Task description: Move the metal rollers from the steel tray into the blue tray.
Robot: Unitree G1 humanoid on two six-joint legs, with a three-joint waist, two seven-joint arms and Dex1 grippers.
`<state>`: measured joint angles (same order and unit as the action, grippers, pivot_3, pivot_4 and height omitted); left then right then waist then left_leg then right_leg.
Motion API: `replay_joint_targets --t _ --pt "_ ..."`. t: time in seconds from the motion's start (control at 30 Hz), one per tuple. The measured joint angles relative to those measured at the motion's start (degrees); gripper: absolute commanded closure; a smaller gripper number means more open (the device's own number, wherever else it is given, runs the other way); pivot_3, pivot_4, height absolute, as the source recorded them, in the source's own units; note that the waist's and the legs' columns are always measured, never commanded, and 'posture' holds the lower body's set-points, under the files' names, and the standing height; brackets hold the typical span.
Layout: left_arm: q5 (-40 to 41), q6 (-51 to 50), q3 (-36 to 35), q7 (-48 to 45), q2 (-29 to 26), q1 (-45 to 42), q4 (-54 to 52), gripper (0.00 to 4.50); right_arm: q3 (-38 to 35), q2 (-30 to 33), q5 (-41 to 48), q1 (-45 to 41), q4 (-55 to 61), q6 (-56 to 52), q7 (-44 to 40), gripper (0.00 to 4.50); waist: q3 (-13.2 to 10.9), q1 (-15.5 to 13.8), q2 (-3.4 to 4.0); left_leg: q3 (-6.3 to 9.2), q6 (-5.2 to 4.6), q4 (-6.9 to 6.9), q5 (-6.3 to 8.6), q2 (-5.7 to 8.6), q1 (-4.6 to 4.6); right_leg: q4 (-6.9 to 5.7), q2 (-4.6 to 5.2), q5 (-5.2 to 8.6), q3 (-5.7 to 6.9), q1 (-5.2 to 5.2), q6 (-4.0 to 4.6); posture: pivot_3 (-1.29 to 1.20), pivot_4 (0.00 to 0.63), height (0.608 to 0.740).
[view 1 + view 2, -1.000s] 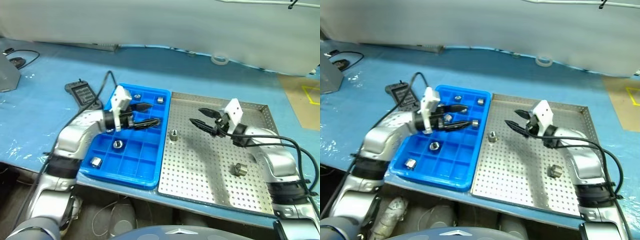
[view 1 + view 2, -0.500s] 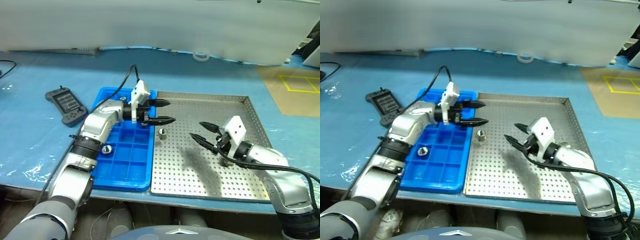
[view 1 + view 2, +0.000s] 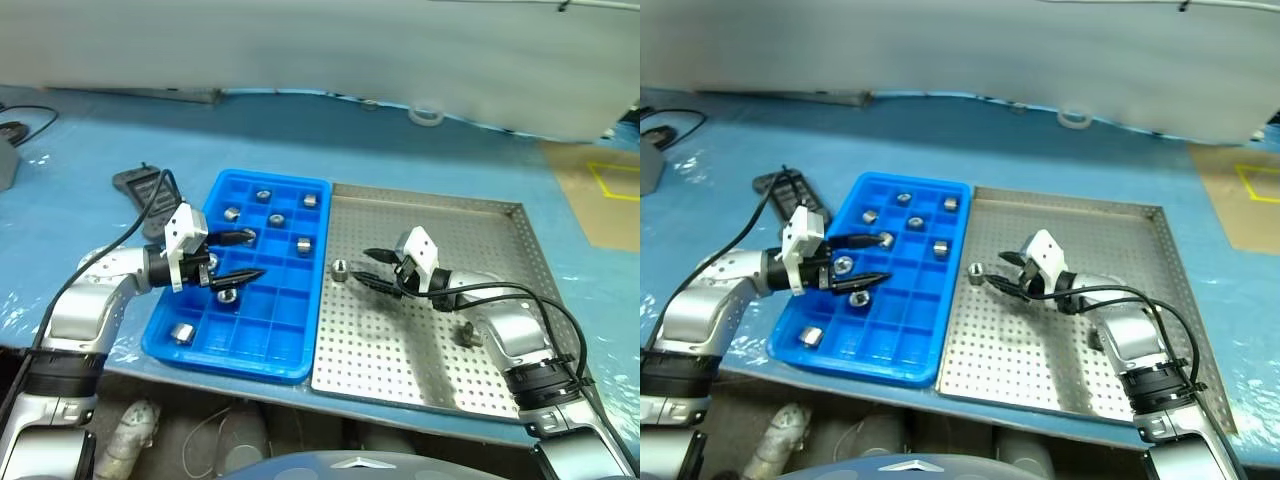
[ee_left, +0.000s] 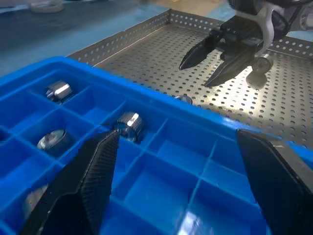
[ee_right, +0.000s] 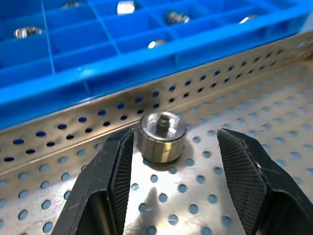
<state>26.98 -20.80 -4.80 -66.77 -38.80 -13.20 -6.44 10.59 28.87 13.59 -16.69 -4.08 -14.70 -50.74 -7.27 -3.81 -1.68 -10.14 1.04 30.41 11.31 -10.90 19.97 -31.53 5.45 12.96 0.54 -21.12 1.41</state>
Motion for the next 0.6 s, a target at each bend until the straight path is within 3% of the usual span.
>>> replay_joint_targets --t 0.17,0.6 --pt "1.97 -2.43 -0.72 2.49 -0.68 5.45 -6.93 0.46 0.46 -0.52 -2.09 -2.53 -7.87 4.6 -3.55 1.67 -0.09 -2.06 0.12 0.03 -0.01 0.01 0.0 0.03 -0.06 -0.02 0.09 0.01 0.08 0.08 0.01 0.17 0.15 0.74" --pt "3.09 -5.06 -0.33 6.01 -0.98 2.81 -9.42 0.46 1.53 -6.04 -4.66 -3.41 -10.66 5.53 -2.56 1.67 -0.05 -1.97 0.05 0.05 0.35 -0.06 -0.22 -0.15 -0.19 -0.15 -0.09 0.0 0.11 0.0 -0.02 0.14 0.15 0.74"
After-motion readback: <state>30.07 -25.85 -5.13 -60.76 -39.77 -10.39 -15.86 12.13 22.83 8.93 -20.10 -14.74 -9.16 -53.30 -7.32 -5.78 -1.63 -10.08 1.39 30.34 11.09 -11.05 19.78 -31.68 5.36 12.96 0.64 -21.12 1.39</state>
